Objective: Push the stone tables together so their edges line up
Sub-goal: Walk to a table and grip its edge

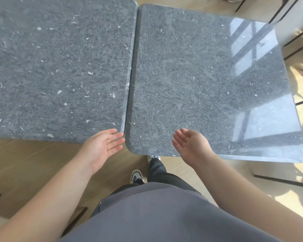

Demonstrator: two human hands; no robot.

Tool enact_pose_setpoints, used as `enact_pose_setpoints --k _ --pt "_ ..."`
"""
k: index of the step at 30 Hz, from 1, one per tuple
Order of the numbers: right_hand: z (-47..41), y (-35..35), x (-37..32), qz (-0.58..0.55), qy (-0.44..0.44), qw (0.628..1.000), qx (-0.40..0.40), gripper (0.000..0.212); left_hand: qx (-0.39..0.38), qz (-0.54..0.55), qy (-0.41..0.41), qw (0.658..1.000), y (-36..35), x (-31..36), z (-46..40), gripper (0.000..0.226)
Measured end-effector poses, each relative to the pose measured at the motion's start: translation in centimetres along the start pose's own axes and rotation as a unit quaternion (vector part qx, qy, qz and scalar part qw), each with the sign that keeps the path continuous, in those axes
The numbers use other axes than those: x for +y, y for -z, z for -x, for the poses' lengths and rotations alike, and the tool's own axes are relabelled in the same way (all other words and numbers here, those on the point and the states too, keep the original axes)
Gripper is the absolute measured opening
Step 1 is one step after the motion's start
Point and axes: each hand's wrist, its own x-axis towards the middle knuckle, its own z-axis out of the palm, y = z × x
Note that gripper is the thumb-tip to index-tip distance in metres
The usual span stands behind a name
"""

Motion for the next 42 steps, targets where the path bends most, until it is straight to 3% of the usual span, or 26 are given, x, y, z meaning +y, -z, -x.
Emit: enact_pose_setpoints --k 10,17,22,28,37,42 --pt "5.9 1.7 -2.1 -0.036 0.123 0.991 -0.049 0.03 -0.061 -0.099 -0.097 0.988 -4.2 3.4 2.8 0.022" --pt "9.4 3.2 -5.7 0.008 0.266 0.963 -0.046 0.031 -0.123 -0.203 -0.241 0.941 -10.8 5.9 5.3 0.022" --pt "11.0 7.2 -8.6 0.052 0.347 0.935 -0.043 0.037 -0.17 -0.249 -0.288 0.909 -17.6 5.0 7.0 0.028" --pt "12.0 16.1 -12.6 0.04 0.378 0.924 -0.035 0.042 -0.208 -0.273 -0.295 0.892 -26.5 -0.1 9.5 0.032" --pt "13.4 36.5 -20.3 0.005 0.383 0.924 0.017 0.041 -0.253 -0.299 -0.268 0.88 -44.0 -12.8 13.6 0.035" --pt "14.0 44.6 -23.5 -0.019 0.39 0.92 0.046 0.042 -0.28 -0.315 -0.263 0.868 -51.8 -17.9 15.8 0.033"
